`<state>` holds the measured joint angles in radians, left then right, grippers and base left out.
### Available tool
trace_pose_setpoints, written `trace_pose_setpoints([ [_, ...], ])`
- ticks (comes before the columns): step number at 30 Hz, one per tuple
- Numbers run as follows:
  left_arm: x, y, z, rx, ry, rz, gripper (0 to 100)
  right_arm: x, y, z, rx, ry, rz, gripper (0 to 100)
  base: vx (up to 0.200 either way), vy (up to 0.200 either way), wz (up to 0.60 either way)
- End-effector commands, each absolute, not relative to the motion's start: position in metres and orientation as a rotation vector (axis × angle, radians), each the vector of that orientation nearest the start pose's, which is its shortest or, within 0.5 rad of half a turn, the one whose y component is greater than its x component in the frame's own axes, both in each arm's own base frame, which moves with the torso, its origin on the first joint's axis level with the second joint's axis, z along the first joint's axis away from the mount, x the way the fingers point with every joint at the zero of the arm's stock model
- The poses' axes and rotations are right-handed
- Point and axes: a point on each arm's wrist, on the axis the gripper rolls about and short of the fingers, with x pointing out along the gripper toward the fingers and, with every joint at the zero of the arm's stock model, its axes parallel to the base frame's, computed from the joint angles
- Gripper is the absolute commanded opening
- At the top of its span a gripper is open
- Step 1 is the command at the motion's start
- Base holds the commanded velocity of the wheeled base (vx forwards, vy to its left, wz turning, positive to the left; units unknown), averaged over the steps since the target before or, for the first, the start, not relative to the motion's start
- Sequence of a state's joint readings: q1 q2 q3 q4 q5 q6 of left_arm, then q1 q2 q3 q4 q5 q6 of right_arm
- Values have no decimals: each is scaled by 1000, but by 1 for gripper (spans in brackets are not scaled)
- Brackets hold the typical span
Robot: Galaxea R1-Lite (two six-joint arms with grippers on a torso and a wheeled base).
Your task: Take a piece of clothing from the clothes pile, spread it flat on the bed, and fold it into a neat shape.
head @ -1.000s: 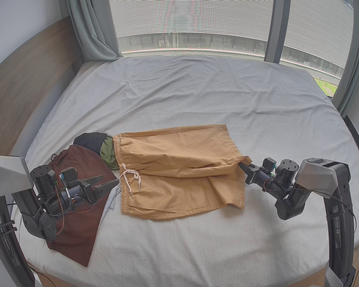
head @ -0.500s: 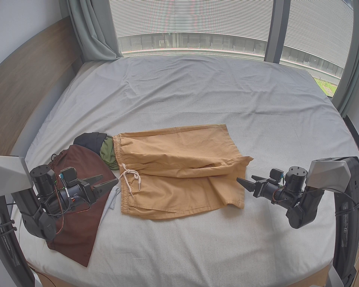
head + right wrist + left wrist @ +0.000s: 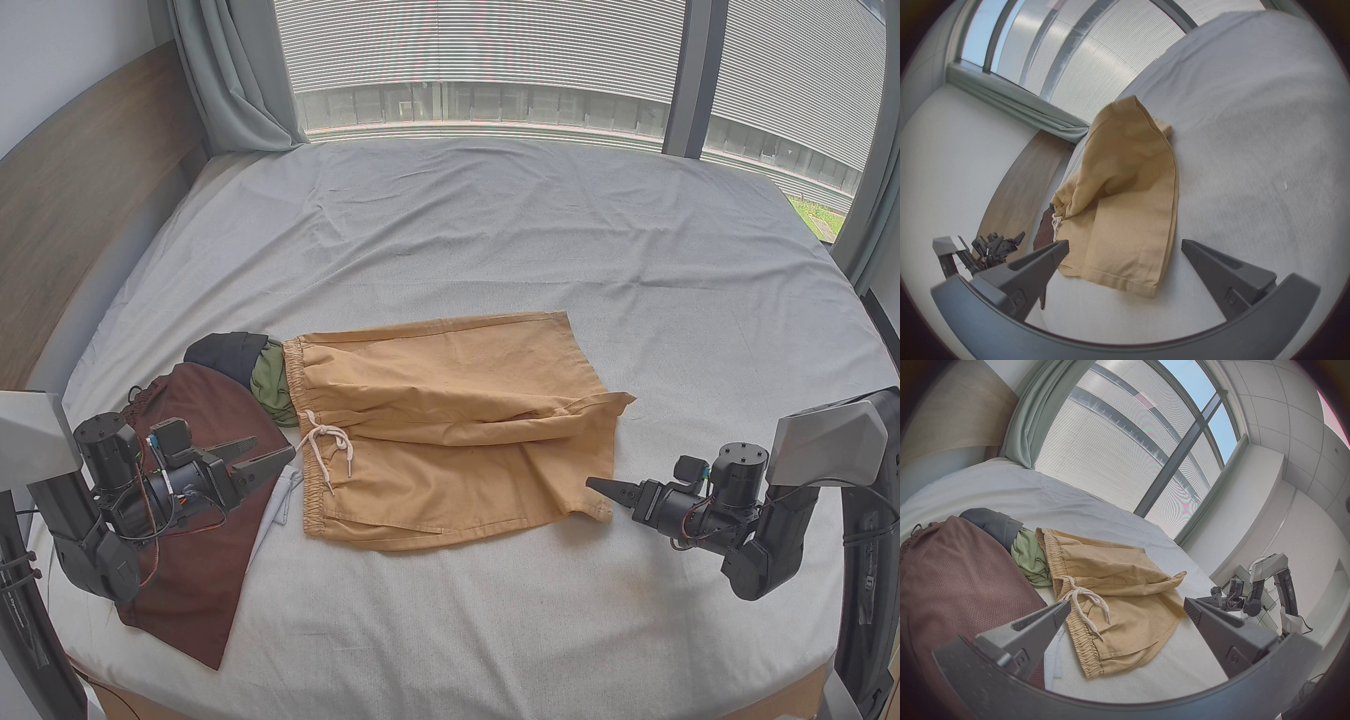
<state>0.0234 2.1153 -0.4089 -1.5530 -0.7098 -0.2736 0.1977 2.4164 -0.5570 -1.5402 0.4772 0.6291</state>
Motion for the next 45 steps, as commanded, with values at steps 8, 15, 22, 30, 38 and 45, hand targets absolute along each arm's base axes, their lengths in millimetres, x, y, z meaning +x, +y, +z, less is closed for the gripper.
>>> trace_pose_setpoints([
  [8, 303, -7, 58, -319, 239, -659, 100, 323, 81, -36, 725, 651, 501, 100, 0, 0, 0],
  [15, 304, -7, 58, -319, 238, -659, 100, 321, 91, -32, 852, 691, 498, 100, 0, 0, 0],
  [22, 304, -6, 57, -321, 242, -657, 100, 319, 95, -31, 885, 706, 501, 100, 0, 0, 0],
  [30, 307, -6, 52, -325, 252, -654, 100, 323, 95, -30, 886, 687, 502, 0, 0, 0, 0],
  [38, 306, -6, 44, -336, 281, -651, 100, 324, 93, -28, 882, 676, 500, 0, 0, 0, 0],
  [45, 306, -6, 28, -354, 335, -644, 100, 322, 90, -31, 838, 675, 500, 0, 0, 0, 0],
])
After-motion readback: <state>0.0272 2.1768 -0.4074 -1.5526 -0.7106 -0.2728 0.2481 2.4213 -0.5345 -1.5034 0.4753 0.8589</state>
